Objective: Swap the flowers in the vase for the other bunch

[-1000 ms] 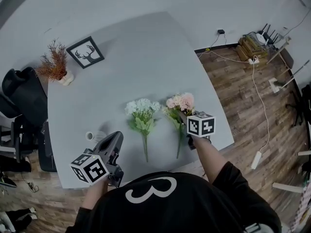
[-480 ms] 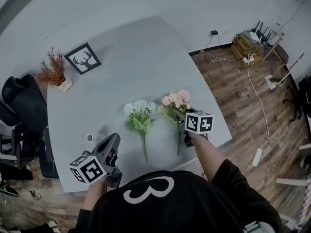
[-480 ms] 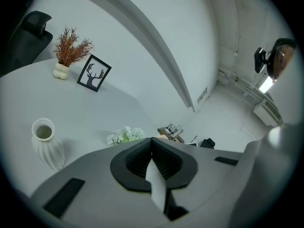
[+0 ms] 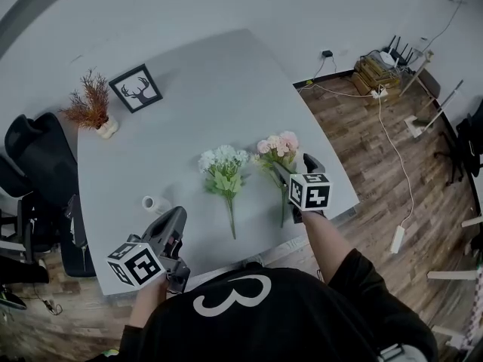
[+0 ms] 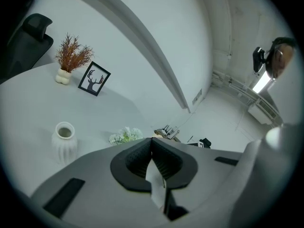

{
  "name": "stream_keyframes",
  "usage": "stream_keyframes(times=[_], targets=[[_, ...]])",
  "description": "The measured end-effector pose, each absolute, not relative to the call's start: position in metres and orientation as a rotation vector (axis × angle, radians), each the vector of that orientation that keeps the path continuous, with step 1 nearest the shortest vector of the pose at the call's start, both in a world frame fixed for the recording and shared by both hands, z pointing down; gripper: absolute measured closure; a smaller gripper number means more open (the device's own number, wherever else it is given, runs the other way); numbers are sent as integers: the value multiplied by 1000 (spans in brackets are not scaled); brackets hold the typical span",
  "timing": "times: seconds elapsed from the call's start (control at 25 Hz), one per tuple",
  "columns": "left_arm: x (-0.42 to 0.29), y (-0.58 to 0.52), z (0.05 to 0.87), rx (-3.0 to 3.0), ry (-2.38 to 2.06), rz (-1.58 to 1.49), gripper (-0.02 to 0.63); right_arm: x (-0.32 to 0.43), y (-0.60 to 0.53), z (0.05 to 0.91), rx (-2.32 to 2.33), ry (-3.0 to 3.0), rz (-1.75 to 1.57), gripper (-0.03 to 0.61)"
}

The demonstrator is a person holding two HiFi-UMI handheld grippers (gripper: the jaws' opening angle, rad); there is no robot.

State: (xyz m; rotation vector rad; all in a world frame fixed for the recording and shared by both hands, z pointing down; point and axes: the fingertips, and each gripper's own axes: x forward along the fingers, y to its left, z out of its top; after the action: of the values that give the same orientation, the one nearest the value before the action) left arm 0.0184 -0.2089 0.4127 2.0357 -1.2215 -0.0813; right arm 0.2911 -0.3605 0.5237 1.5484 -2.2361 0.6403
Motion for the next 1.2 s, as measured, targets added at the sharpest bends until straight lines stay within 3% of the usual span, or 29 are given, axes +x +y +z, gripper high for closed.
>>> stream_keyframes(times=[0.2,0.48,0.68,0.8,1.2], targets=[[9,-180,396,2098,-1225,-70,601,278,-326,462,1614,-2342,465,187],[3,-126,355,2237,-1244,-55,601,200,-234,359,1374,-2707,169,197],[0,-91,330,2355,-1250,-37,601,136,-158,315,1016,-2981,209,403],[-2,-72,325,2394,-1246,-32,601,108,-118,312,807,-3049,274,558],[-7,-19,321,2452,-1212,-42,601,48,-21,319,351,-3074,373,571]])
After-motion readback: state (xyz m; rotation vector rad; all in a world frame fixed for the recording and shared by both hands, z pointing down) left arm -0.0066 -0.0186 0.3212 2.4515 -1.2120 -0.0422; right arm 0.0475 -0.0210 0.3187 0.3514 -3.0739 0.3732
